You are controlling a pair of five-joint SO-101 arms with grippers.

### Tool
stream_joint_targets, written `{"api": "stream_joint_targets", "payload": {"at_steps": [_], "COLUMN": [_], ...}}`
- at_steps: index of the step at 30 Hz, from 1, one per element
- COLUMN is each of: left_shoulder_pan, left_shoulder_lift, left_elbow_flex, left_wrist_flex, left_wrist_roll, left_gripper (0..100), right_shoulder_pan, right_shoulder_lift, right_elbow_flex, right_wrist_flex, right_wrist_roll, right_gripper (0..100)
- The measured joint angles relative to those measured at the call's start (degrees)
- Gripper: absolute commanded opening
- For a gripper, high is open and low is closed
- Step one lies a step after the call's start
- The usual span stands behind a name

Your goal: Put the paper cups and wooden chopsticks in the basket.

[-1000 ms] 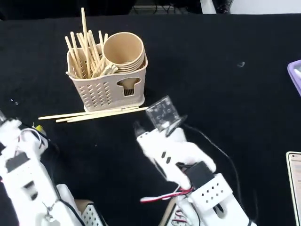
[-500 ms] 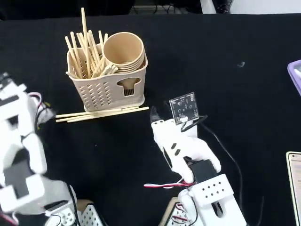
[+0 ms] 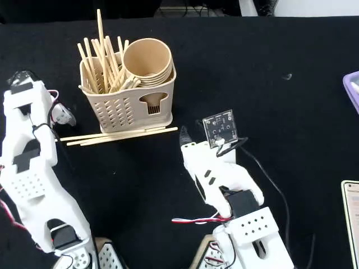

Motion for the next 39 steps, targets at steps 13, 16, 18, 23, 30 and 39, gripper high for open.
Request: {"api": "stream_joint_targets", "payload": {"at_steps": [13,16,18,23,30,39], "left_shoulder_pan": [0.35,1.14,1.58,1.85,3.08,3.96], "left_shoulder_lift": [-3.34,-8.26,-12.57,-24.18,-42.46,-64.0], "left_elbow_flex": [4.48,11.87,18.55,35.25,55.82,63.3], "left_wrist_flex": [6.42,4.13,0.26,-9.05,-10.02,-8.7], "left_wrist_roll": [-14.77,-18.73,-20.92,-25.58,-36.92,-43.16], "left_gripper": [22,22,22,22,22,22], "right_shoulder_pan": [0.0,0.0,0.0,0.0,0.0,0.0], "right_shoulder_lift": [0.0,0.0,0.0,0.0,0.0,0.0], "right_elbow_flex": [0.0,0.0,0.0,0.0,0.0,0.0], "right_wrist_flex": [0.0,-0.18,-0.18,-0.18,-0.18,-0.18], "right_wrist_roll": [0.0,0.0,0.0,0.0,0.0,0.0], "right_gripper": [12.0,12.0,12.0,12.0,12.0,12.0]}}
